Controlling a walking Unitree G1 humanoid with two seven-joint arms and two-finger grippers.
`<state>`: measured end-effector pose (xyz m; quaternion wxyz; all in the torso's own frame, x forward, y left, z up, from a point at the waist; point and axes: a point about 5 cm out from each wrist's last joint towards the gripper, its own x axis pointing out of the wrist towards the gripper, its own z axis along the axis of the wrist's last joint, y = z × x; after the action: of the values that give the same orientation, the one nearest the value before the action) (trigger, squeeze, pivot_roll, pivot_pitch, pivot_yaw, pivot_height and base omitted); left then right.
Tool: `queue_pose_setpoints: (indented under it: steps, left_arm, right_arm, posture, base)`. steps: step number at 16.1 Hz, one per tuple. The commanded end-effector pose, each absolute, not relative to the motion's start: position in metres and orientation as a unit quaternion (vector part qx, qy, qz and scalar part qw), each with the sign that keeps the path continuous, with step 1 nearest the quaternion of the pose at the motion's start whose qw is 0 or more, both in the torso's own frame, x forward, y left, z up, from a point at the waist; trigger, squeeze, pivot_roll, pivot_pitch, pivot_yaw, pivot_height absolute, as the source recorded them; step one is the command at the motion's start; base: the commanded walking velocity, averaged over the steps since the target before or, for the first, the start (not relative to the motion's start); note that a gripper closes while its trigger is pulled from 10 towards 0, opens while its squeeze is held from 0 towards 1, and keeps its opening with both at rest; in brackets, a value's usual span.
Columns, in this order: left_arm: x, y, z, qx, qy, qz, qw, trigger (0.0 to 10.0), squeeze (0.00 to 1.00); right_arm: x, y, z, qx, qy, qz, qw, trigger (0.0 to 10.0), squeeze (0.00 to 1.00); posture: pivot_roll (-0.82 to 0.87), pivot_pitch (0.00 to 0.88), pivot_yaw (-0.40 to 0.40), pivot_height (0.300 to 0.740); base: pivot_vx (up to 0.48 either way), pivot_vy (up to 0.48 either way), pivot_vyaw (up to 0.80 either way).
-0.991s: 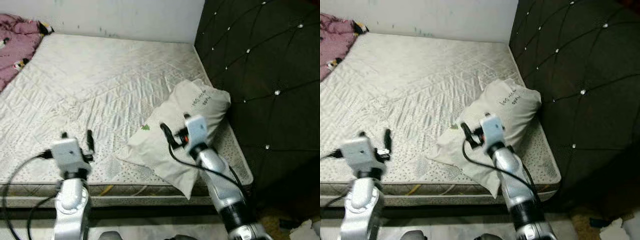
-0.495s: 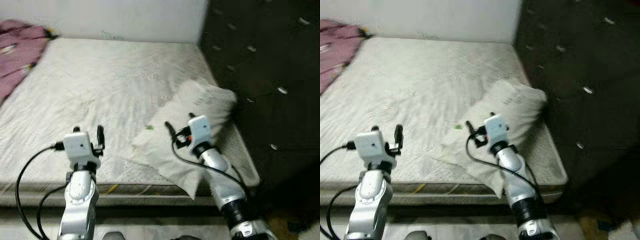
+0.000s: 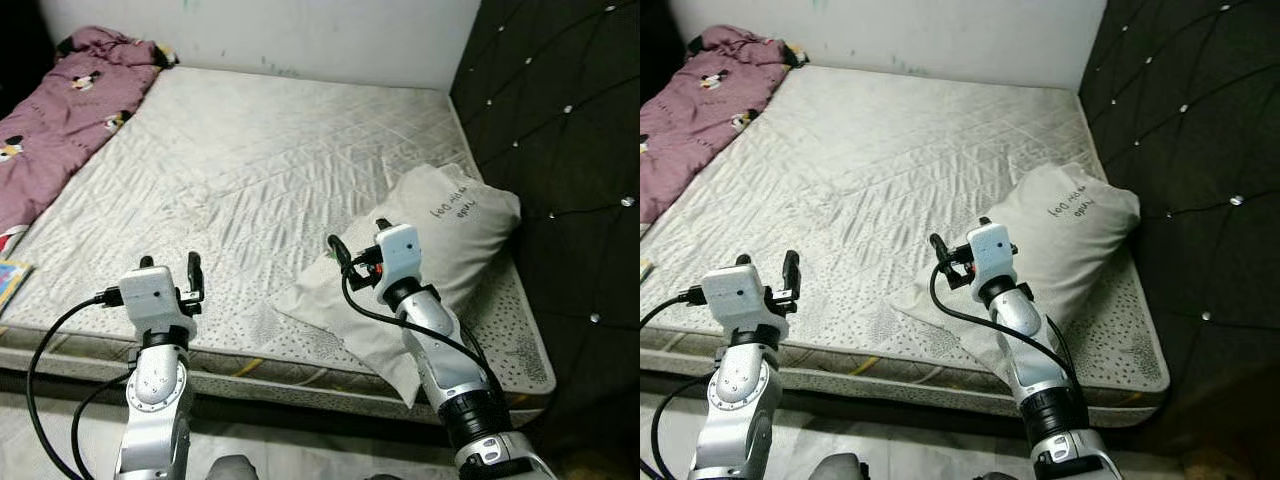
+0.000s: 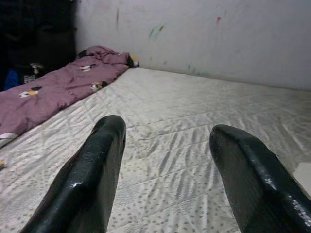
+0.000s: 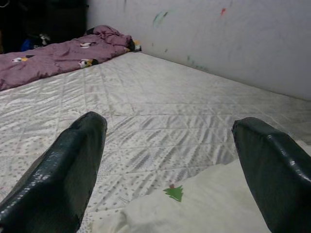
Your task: Clean up the room
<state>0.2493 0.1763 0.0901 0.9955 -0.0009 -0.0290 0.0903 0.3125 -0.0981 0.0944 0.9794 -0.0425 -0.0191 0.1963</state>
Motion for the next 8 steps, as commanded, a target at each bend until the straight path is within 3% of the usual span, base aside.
queue_pose_setpoints:
  steps: [1, 2, 8]
  left_arm:
    - [0.2501, 0.1733, 0.0871, -0.005, -0.021, 0.084, 0.996, 10.0, 0.00]
    - [0.2502, 0.1729, 0.0867, -0.008, -0.020, 0.083, 0.996, 10.0, 0.00]
    - [0.2513, 0.1719, 0.0860, -0.010, -0.020, 0.082, 0.996, 10.0, 0.00]
  right_arm:
    - [0.3127, -0.1007, 0.0934, -0.042, -0.019, 0.191, 0.980, 10.0, 0.00]
    - [0.3128, -0.1002, 0.0936, -0.043, -0.019, 0.192, 0.980, 10.0, 0.00]
    - [0.3147, -0.1030, 0.0941, -0.050, -0.020, 0.190, 0.980, 10.0, 0.00]
  posture:
    - [0.09, 0.000, -0.032, 0.740]
    - [0.09, 0.000, -0.032, 0.740]
    - [0.09, 0.000, -0.033, 0.740]
  base:
    - [0.000, 0.000, 0.00]
    - [0.000, 0.000, 0.00]
    - [0.000, -0.324, 0.00]
